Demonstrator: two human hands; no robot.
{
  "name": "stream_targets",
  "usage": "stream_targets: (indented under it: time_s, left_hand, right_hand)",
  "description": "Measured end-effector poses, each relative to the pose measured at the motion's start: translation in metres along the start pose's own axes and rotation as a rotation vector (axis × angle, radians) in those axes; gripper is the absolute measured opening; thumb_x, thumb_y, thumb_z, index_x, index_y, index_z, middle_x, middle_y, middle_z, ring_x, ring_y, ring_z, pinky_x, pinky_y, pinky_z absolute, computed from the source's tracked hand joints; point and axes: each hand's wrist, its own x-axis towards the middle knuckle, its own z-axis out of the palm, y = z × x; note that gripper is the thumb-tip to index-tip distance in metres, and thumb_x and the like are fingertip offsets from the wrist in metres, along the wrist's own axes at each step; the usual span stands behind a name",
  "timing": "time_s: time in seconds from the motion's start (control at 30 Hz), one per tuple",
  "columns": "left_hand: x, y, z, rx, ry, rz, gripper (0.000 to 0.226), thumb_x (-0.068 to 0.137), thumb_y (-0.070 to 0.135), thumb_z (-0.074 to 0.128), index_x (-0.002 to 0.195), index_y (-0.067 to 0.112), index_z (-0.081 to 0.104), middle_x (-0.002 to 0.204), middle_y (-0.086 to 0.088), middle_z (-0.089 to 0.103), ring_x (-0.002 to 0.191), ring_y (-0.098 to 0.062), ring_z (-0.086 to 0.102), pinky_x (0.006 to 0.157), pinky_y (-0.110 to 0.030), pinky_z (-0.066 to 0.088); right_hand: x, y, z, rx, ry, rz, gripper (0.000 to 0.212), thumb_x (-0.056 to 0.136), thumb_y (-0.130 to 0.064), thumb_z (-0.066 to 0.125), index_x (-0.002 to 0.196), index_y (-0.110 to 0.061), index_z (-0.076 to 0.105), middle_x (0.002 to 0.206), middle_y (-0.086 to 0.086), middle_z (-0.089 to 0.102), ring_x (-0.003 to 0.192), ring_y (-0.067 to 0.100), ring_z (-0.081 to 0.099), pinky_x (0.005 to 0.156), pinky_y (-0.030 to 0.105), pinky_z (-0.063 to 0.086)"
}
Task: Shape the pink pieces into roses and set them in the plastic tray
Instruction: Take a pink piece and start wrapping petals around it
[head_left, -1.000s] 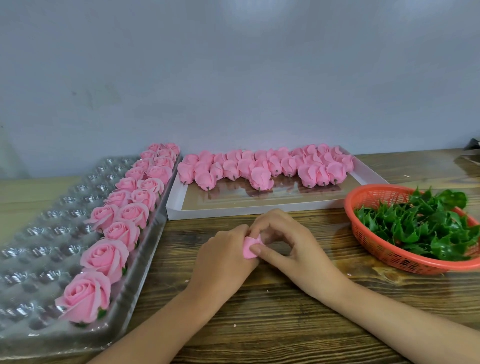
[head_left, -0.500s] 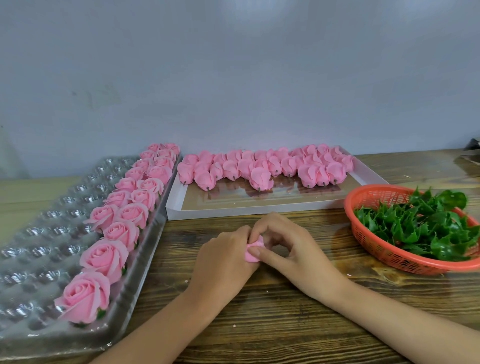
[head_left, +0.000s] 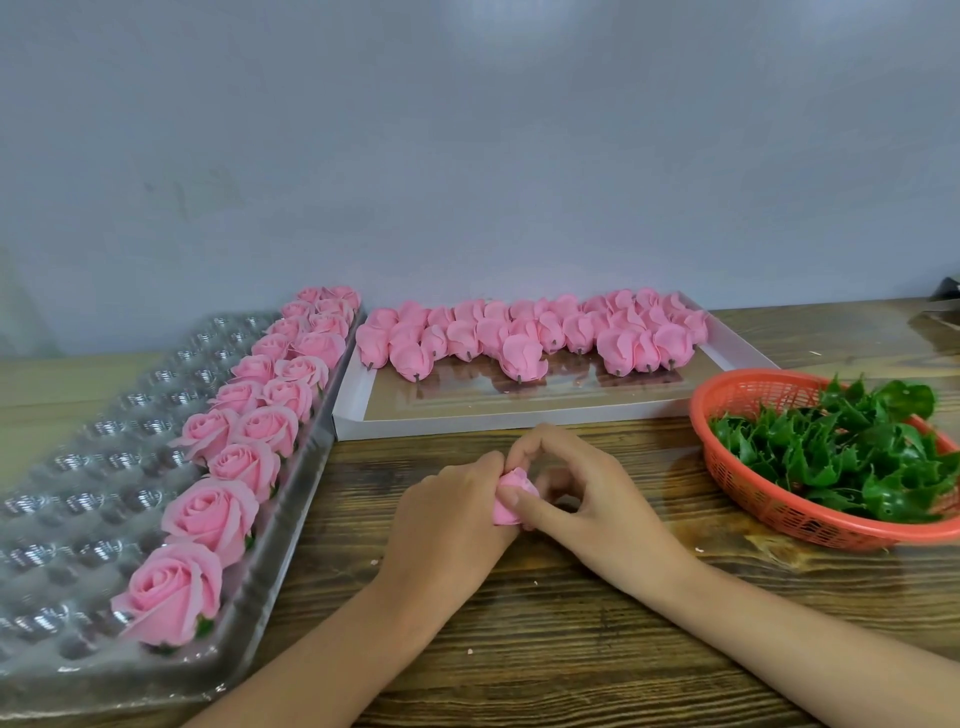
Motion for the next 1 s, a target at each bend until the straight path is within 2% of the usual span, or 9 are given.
stream_targets:
  time_s: [0.1,0.3,0.43,0.57,0.63,0.7,0.8,0.9,1.0]
  left_hand:
    - [0.0012,-0.0003,0.0007,-0.012,0.004,0.017,0.026,0.09,0.047,0.052,0.104,0.027,0.059,0.087,0.012,0.065,0.075,-0.005,0.061,0.069,-0.023,0.049]
    - [0.0034,-0.0008,0.0005,-0.109,-0.032,-0.024,0.022,0.089,0.042,0.058,0.106,0.029,0.062,0.089,0.016,0.064,0.076,-0.001,0.059,0.06,-0.009,0.038]
    - [0.0044,-0.001,-0.0005,-0.134,-0.046,-0.044,0.023,0.089,0.042,0.059,0.107,0.028,0.061,0.089,0.014,0.064,0.078,-0.003,0.06,0.063,-0.015,0.042]
    - [0.0005,-0.0003,-0.0001,-0.044,-0.023,-0.009,0.02,0.089,0.042,0.058,0.103,0.027,0.055,0.084,0.016,0.057,0.075,-0.005,0.056,0.06,-0.018,0.036]
    - [-0.0007,0.0004,-0.0002,-0.028,0.002,0.009,0.02,0.089,0.043,0.057,0.101,0.028,0.054,0.084,0.016,0.058,0.073,-0.004,0.055,0.059,-0.018,0.039]
    - [-0.0003,0.0004,0.0009,-0.029,0.013,0.023,0.023,0.09,0.046,0.055,0.103,0.027,0.054,0.089,0.013,0.062,0.076,-0.005,0.059,0.066,-0.023,0.048]
    - [0.0011,-0.0004,0.0018,-0.037,0.02,0.041,0.021,0.091,0.045,0.054,0.102,0.027,0.055,0.088,0.014,0.063,0.075,-0.004,0.059,0.064,-0.019,0.045]
    - [0.0025,-0.0014,0.0029,-0.075,0.013,0.034,0.015,0.09,0.04,0.057,0.098,0.027,0.056,0.08,0.017,0.055,0.07,-0.001,0.053,0.056,-0.013,0.033]
    - [0.0036,-0.003,0.003,-0.124,-0.002,0.0,0.014,0.088,0.039,0.057,0.095,0.027,0.056,0.081,0.016,0.06,0.073,-0.004,0.057,0.06,-0.018,0.043]
  right_hand:
    - [-0.0004,-0.0008,-0.0006,-0.039,0.002,-0.039,0.009,0.09,-0.017,0.071,0.091,-0.022,0.063,0.088,-0.013,0.058,0.078,0.014,0.059,0.069,0.026,0.049]
    - [-0.0007,-0.0019,-0.0025,-0.05,-0.029,-0.121,0.009,0.088,-0.006,0.071,0.091,-0.013,0.066,0.097,-0.003,0.059,0.094,0.018,0.059,0.081,0.034,0.051]
    - [-0.0008,-0.003,-0.0005,-0.072,-0.001,-0.099,0.012,0.087,-0.013,0.073,0.094,-0.019,0.065,0.096,-0.007,0.06,0.091,0.017,0.06,0.08,0.038,0.052]
    - [-0.0014,-0.0038,0.0,-0.032,0.012,-0.007,0.019,0.086,-0.027,0.075,0.094,-0.027,0.059,0.085,-0.01,0.064,0.074,0.015,0.06,0.067,0.031,0.05]
    - [-0.0016,-0.003,0.0001,-0.058,0.011,-0.019,0.016,0.087,-0.025,0.074,0.093,-0.027,0.06,0.084,-0.01,0.063,0.074,0.016,0.06,0.068,0.03,0.05]
    - [-0.0016,-0.0028,0.0005,-0.094,0.01,-0.044,0.015,0.088,-0.018,0.073,0.093,-0.026,0.061,0.085,-0.011,0.059,0.076,0.017,0.058,0.069,0.031,0.051]
    - [-0.0017,-0.0028,-0.0009,-0.104,-0.006,-0.083,0.015,0.089,-0.011,0.072,0.093,-0.021,0.062,0.092,-0.01,0.057,0.083,0.018,0.058,0.075,0.034,0.051]
    - [-0.0017,-0.0036,-0.0027,-0.105,-0.013,-0.134,0.007,0.089,-0.014,0.07,0.093,-0.017,0.064,0.096,-0.009,0.058,0.092,0.017,0.06,0.08,0.026,0.05]
    - [-0.0016,-0.0059,-0.0028,-0.166,-0.019,-0.205,0.002,0.091,-0.015,0.067,0.092,-0.013,0.066,0.1,-0.007,0.059,0.099,0.013,0.06,0.087,0.019,0.045]
